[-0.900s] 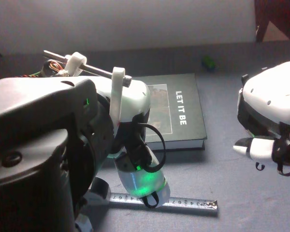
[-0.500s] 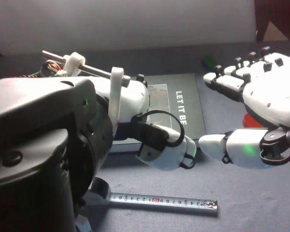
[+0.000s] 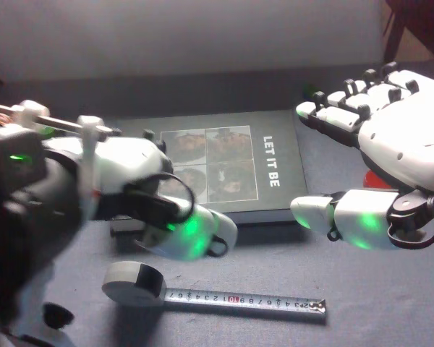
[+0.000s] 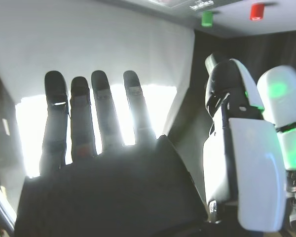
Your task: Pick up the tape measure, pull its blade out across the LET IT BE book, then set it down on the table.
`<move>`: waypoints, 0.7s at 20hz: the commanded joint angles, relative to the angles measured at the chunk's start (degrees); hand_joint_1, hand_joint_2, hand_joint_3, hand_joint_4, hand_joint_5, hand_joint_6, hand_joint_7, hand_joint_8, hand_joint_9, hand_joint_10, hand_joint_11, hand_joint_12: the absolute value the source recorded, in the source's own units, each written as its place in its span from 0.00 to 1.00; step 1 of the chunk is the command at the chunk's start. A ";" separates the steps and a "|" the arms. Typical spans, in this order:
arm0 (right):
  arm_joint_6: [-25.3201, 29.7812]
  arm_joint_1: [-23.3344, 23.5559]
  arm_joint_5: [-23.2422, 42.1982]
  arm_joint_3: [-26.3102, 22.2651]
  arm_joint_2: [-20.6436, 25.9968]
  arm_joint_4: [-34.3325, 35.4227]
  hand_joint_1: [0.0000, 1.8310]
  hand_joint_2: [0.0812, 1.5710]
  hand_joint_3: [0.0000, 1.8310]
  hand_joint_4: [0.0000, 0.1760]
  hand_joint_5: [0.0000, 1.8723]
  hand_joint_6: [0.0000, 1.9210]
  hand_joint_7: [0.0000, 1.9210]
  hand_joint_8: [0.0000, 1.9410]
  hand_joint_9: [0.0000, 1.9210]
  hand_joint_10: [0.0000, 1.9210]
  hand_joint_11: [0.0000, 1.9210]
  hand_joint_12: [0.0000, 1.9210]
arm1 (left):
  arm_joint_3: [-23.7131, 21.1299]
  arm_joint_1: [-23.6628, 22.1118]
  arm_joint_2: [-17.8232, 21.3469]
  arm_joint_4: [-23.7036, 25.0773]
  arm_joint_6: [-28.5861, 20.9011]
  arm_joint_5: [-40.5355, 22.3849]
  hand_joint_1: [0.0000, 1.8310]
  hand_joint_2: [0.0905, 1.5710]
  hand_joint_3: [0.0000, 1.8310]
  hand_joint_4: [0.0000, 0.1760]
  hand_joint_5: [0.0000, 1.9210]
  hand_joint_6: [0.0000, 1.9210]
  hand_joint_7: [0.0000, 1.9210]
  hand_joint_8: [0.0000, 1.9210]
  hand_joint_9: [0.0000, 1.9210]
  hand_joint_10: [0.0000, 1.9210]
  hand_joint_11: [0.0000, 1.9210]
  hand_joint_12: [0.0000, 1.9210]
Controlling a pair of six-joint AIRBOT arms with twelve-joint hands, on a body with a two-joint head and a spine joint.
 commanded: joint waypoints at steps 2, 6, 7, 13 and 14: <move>0.65 -0.07 -0.96 -0.06 0.39 -4.45 0.05 0.68 0.00 0.56 0.05 0.00 0.07 0.00 0.07 0.00 0.00 0.42 | -0.38 -0.27 3.34 4.28 -0.27 9.18 0.21 0.58 0.00 0.00 0.11 0.00 0.10 0.00 0.08 0.00 0.00 0.24; 0.68 -0.46 -0.86 -0.06 0.40 -4.45 0.03 0.69 0.00 0.56 0.04 0.00 0.07 0.00 0.07 0.00 0.00 0.43 | 0.58 0.85 9.77 3.94 -0.22 23.43 0.36 0.56 0.00 0.00 0.16 0.00 0.18 0.01 0.14 0.01 0.00 0.35; 0.71 -0.46 -0.87 -0.07 0.40 -4.44 0.02 0.70 0.00 0.56 0.03 0.00 0.07 0.00 0.07 0.00 0.00 0.42 | 1.12 1.60 11.03 3.94 0.25 27.44 0.40 0.58 0.00 0.00 0.17 0.00 0.19 0.00 0.15 0.01 0.00 0.37; 0.73 -0.56 -1.08 -0.07 0.41 -4.44 0.00 0.72 0.00 0.55 0.05 0.00 0.09 0.00 0.09 0.00 0.00 0.49 | 4.93 7.81 16.15 4.73 1.83 45.17 0.52 0.65 0.00 0.00 0.24 0.00 0.25 0.00 0.24 0.00 0.05 0.43; 0.73 -0.57 -1.09 -0.07 0.42 -4.44 0.00 0.72 0.00 0.55 0.05 0.00 0.09 0.00 0.09 0.00 0.01 0.49 | 5.55 8.42 16.48 4.59 1.82 47.53 0.52 0.65 0.00 0.00 0.24 0.00 0.26 0.00 0.25 0.01 0.07 0.43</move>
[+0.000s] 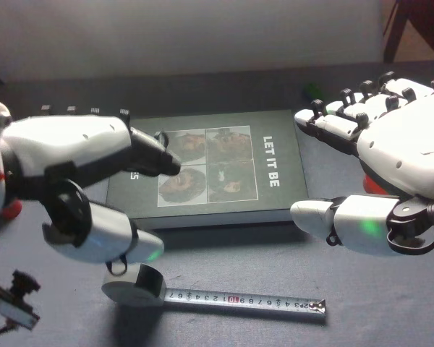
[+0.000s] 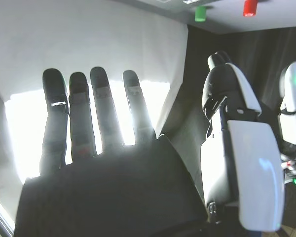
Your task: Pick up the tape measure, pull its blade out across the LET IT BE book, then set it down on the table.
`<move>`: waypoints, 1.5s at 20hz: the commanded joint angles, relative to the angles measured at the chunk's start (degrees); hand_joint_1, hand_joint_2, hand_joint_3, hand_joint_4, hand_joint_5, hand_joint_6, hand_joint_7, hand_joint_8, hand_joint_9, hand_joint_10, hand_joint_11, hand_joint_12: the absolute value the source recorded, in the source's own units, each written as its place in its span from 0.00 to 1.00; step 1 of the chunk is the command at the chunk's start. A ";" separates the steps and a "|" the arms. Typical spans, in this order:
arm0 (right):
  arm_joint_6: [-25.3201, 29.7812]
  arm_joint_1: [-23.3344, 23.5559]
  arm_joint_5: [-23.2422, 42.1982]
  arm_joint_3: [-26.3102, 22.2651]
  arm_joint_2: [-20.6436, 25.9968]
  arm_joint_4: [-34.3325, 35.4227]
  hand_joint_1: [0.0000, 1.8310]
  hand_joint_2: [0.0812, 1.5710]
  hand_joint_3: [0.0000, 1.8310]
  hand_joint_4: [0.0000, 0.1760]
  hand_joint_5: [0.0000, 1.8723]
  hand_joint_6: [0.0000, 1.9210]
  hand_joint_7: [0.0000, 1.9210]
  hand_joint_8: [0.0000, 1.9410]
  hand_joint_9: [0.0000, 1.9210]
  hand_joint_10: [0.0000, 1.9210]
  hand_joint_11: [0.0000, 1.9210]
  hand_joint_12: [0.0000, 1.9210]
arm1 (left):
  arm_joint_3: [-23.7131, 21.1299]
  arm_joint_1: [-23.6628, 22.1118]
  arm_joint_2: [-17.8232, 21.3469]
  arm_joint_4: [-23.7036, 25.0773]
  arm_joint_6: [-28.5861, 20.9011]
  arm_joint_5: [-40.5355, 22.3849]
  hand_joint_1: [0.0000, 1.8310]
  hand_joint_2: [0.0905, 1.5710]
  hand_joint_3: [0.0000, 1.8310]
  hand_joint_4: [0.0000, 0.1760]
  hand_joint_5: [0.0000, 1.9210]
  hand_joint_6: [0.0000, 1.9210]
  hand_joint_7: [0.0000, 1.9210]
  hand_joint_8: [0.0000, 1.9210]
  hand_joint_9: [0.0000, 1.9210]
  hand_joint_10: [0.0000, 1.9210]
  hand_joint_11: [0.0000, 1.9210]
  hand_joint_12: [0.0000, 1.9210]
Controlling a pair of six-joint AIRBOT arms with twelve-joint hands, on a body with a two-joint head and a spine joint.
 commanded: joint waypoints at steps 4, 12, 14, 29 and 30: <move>0.25 0.38 -2.11 -0.06 0.29 -4.23 0.01 0.72 0.00 0.55 0.05 0.00 0.09 0.00 0.09 0.00 0.00 0.44 | 1.61 1.60 1.40 1.77 -0.54 8.16 0.49 0.70 0.00 0.00 0.28 0.00 0.30 0.00 0.27 0.00 0.10 0.41; 0.25 0.39 -2.19 -0.17 0.30 -4.23 0.02 0.72 0.00 0.55 0.05 0.00 0.10 0.00 0.08 0.00 0.00 0.42 | 5.27 5.33 1.41 6.53 -12.26 10.40 0.51 0.69 0.00 0.00 0.30 0.00 0.33 0.01 0.29 0.00 0.13 0.41; 0.25 0.35 -2.36 -0.21 0.30 -4.23 0.02 0.72 0.00 0.55 0.06 0.00 0.10 0.00 0.09 0.00 0.00 0.42 | 6.82 6.40 1.43 8.07 -12.30 13.34 0.51 0.69 0.00 0.00 0.30 0.00 0.33 0.01 0.29 0.00 0.14 0.41; 0.24 0.13 -2.81 -0.47 0.35 -4.39 0.05 0.72 0.00 0.53 0.05 0.00 0.09 0.00 0.09 0.00 0.00 0.45 | 2.48 22.92 3.76 65.81 -88.06 -2.12 0.51 0.69 0.00 0.00 0.30 0.00 0.35 0.00 0.31 0.00 0.15 0.39; 0.24 0.10 -2.81 -0.49 0.36 -4.42 0.05 0.72 0.00 0.53 0.05 0.00 0.09 0.00 0.09 0.00 0.00 0.45 | 1.93 25.18 2.88 69.37 -93.18 -5.53 0.51 0.69 0.00 0.00 0.30 0.00 0.35 0.00 0.31 0.00 0.15 0.39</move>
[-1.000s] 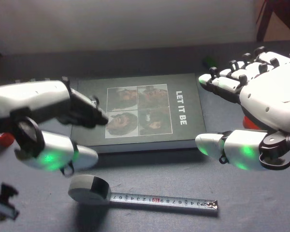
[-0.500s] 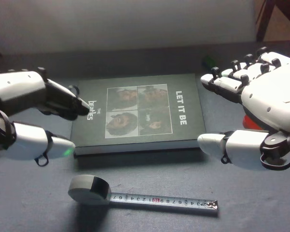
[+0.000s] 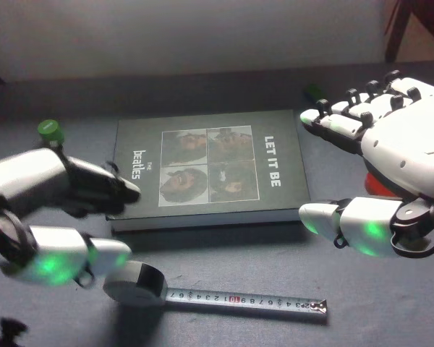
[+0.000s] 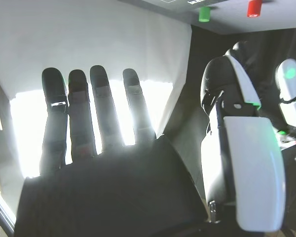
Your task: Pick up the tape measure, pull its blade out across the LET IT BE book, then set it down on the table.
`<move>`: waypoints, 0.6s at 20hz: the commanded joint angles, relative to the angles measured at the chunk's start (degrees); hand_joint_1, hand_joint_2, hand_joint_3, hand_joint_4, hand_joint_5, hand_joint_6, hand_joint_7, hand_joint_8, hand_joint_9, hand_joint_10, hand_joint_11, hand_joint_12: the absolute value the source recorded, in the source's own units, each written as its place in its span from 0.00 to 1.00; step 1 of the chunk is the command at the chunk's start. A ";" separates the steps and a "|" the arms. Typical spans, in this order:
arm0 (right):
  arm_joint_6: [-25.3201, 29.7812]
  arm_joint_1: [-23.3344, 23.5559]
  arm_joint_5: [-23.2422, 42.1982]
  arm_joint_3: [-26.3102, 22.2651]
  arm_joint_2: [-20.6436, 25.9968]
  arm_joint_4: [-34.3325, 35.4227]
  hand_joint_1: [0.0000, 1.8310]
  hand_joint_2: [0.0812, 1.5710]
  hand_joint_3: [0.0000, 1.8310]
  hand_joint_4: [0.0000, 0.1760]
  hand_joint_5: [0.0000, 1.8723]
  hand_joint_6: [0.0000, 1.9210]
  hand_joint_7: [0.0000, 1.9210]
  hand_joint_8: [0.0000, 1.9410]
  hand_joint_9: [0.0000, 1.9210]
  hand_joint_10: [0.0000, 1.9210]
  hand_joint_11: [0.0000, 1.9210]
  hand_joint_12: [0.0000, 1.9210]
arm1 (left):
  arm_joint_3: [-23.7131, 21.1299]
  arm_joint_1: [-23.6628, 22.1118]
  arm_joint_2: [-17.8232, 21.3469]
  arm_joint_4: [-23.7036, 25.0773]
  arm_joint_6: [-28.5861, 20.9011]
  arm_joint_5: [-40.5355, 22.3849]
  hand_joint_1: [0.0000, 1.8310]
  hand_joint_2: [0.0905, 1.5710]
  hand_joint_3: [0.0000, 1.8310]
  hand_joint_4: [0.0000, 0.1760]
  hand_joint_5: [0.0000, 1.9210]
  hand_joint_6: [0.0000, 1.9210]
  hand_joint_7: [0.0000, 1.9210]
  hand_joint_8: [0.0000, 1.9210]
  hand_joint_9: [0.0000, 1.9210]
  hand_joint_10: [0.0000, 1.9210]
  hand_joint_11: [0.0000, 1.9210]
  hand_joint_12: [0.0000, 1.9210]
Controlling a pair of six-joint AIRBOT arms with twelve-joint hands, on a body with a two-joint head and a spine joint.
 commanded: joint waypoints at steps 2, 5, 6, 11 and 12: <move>0.20 0.28 -1.76 -0.24 0.21 -4.26 0.05 0.72 0.00 0.53 0.04 0.00 0.09 0.00 0.09 0.00 0.00 0.45 | -0.55 2.73 -1.89 5.84 -7.60 -12.65 0.51 0.69 0.00 0.00 0.30 0.00 0.35 0.00 0.31 0.00 0.15 0.39; 0.21 0.26 -1.70 -0.29 0.20 -4.26 0.05 0.73 0.00 0.53 0.05 0.00 0.10 0.00 0.10 0.00 0.00 0.47 | -0.18 6.29 -3.56 10.96 -12.10 -18.14 0.51 0.69 0.00 0.00 0.30 0.00 0.34 0.00 0.30 0.00 0.15 0.39; 0.21 0.26 -1.70 -0.31 0.21 -4.26 0.05 0.73 0.00 0.53 0.05 0.00 0.10 0.00 0.10 0.00 0.00 0.47 | -0.06 7.06 -3.79 11.90 -12.64 -18.81 0.51 0.69 0.00 0.00 0.30 0.00 0.34 0.00 0.30 0.00 0.15 0.39; 0.21 0.26 -1.71 -0.31 0.22 -4.26 0.05 0.74 0.00 0.53 0.04 0.00 0.08 0.00 0.09 0.00 0.00 0.45 | 1.14 12.97 -5.68 14.96 -14.62 -26.64 0.51 0.70 0.00 0.00 0.31 0.01 0.34 0.00 0.30 0.00 0.15 0.39; 0.21 0.26 -1.74 -0.31 0.23 -4.26 0.05 0.74 0.00 0.53 0.04 0.00 0.08 0.00 0.09 0.00 0.00 0.45 | 1.53 13.59 -6.08 15.43 -14.81 -27.08 0.51 0.70 0.00 0.00 0.31 0.01 0.34 0.00 0.30 0.00 0.15 0.39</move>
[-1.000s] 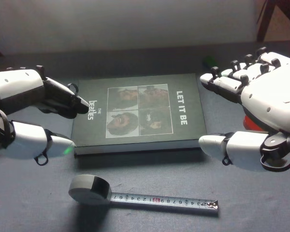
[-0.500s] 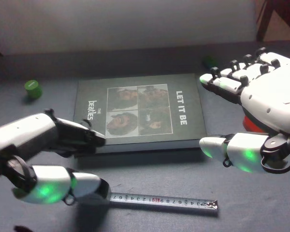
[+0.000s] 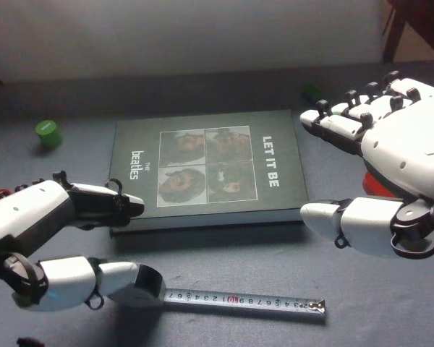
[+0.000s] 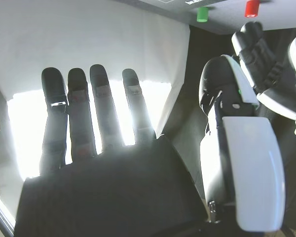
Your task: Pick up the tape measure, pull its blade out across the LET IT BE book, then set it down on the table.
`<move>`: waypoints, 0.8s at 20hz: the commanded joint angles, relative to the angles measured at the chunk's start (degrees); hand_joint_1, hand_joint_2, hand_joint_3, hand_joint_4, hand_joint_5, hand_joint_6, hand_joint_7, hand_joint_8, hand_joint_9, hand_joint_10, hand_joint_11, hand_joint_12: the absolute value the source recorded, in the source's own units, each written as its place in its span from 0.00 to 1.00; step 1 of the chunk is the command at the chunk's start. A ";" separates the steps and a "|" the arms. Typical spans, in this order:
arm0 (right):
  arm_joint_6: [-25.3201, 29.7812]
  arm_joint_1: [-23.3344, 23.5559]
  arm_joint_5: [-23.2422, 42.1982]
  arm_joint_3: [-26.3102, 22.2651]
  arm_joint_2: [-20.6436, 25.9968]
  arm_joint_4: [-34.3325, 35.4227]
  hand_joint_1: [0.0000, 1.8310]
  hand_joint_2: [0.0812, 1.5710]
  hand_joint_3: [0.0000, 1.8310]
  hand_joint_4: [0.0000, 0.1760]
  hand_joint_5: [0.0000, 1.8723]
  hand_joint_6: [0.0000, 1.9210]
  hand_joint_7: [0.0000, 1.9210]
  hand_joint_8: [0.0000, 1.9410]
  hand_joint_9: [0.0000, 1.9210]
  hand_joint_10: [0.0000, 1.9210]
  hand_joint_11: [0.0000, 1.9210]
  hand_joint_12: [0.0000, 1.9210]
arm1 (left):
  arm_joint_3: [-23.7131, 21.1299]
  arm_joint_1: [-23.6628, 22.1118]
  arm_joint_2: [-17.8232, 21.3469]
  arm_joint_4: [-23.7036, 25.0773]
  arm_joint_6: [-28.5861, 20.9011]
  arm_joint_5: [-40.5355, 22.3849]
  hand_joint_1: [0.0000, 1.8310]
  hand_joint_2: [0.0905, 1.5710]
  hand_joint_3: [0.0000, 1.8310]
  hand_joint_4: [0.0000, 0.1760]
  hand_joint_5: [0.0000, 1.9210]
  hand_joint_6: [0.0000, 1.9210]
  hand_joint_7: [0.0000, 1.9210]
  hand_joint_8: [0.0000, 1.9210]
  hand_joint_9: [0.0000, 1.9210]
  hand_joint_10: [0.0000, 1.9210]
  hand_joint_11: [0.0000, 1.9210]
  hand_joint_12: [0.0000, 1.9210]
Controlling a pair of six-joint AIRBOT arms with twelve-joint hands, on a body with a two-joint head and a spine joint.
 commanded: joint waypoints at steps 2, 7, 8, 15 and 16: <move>0.29 0.31 -1.99 -0.31 0.22 -4.37 0.05 0.74 0.00 0.53 0.04 0.00 0.08 0.00 0.09 0.00 0.00 0.45 | 0.70 0.23 -0.24 2.67 -0.61 -7.21 0.51 0.70 0.00 0.00 0.31 0.01 0.34 0.00 0.30 0.00 0.16 0.39; 0.34 0.33 -2.00 -0.31 0.22 -4.37 0.05 0.74 0.00 0.54 0.04 0.00 0.07 0.00 0.09 0.00 0.00 0.43 | 1.82 2.84 -1.49 5.05 -1.10 -9.07 0.51 0.70 0.00 0.00 0.32 0.00 0.34 0.00 0.31 0.00 0.16 0.39; 0.35 0.33 -2.00 -0.31 0.22 -4.37 0.05 0.74 0.00 0.54 0.04 0.00 0.07 0.00 0.09 0.00 0.00 0.43 | 1.93 3.39 -1.71 5.69 -1.24 -9.51 0.51 0.70 0.00 0.00 0.32 0.00 0.34 0.00 0.31 0.00 0.17 0.39; 0.38 0.18 -1.27 -0.55 0.28 -5.04 0.05 0.74 0.00 0.53 0.05 0.00 0.08 0.00 0.09 0.00 0.00 0.44 | 2.93 7.55 -4.61 8.05 -1.19 -13.03 0.51 0.70 0.00 0.00 0.31 0.00 0.34 0.00 0.31 0.00 0.16 0.39; 0.38 0.16 -1.26 -0.58 0.28 -5.12 0.05 0.74 0.00 0.53 0.05 0.00 0.08 0.00 0.09 0.00 0.00 0.44 | 3.06 7.57 -4.92 8.05 -0.90 -13.03 0.51 0.70 0.00 0.00 0.31 0.00 0.34 0.00 0.31 0.00 0.16 0.39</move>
